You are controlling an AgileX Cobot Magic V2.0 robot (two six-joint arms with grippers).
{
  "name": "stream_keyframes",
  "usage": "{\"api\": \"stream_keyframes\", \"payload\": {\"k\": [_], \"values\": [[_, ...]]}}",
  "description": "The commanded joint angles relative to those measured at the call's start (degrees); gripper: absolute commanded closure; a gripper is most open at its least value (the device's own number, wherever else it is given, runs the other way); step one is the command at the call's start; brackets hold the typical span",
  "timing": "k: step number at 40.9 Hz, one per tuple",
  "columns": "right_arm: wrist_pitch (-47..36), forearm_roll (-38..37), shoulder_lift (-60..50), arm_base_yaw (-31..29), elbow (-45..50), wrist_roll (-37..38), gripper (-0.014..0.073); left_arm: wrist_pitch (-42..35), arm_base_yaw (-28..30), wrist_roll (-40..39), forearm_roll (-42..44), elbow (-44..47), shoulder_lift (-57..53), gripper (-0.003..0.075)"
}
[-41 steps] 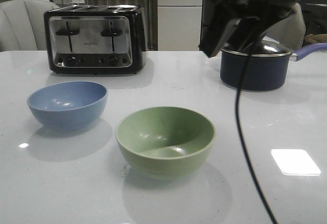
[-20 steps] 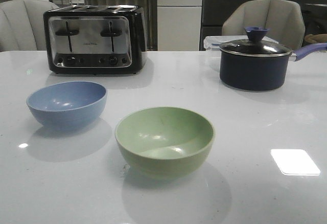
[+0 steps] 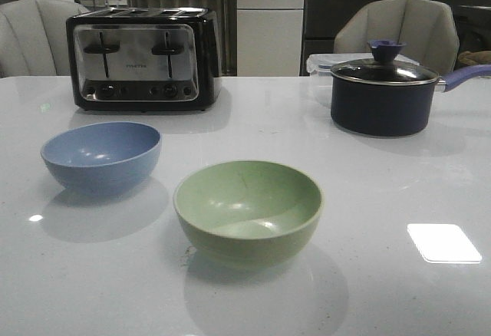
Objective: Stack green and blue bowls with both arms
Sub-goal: 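Release the green bowl and raise the right gripper away, then lower the left gripper into the light blue bowl and grip its rim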
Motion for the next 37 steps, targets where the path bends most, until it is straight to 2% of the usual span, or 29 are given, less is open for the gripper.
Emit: {"api": "stream_keyframes", "payload": {"k": [1, 5, 12, 27, 37], "values": [[-2.99, 0.70, -0.14, -0.01, -1.46, 0.10, 0.0137, -3.51, -0.42, -0.08, -1.41, -4.79, 5.35, 0.0217], [-2.99, 0.70, -0.14, -0.01, -1.46, 0.10, 0.0137, -3.61, -0.42, -0.08, -1.63, -8.41, 11.58, 0.0197], [-2.99, 0.70, -0.14, -0.01, -1.46, 0.10, 0.0137, -4.68, -0.42, -0.19, -1.89, -14.75, 22.68, 0.0112], [-2.99, 0.70, -0.14, -0.01, -1.46, 0.10, 0.0137, -6.14, -0.20, -0.19, -0.23, -28.78, 43.08, 0.0117], [-2.99, 0.70, -0.14, -0.01, -1.46, 0.10, 0.0137, -6.14, -0.20, -0.19, 3.74, -35.04, 51.80, 0.0117]]}}
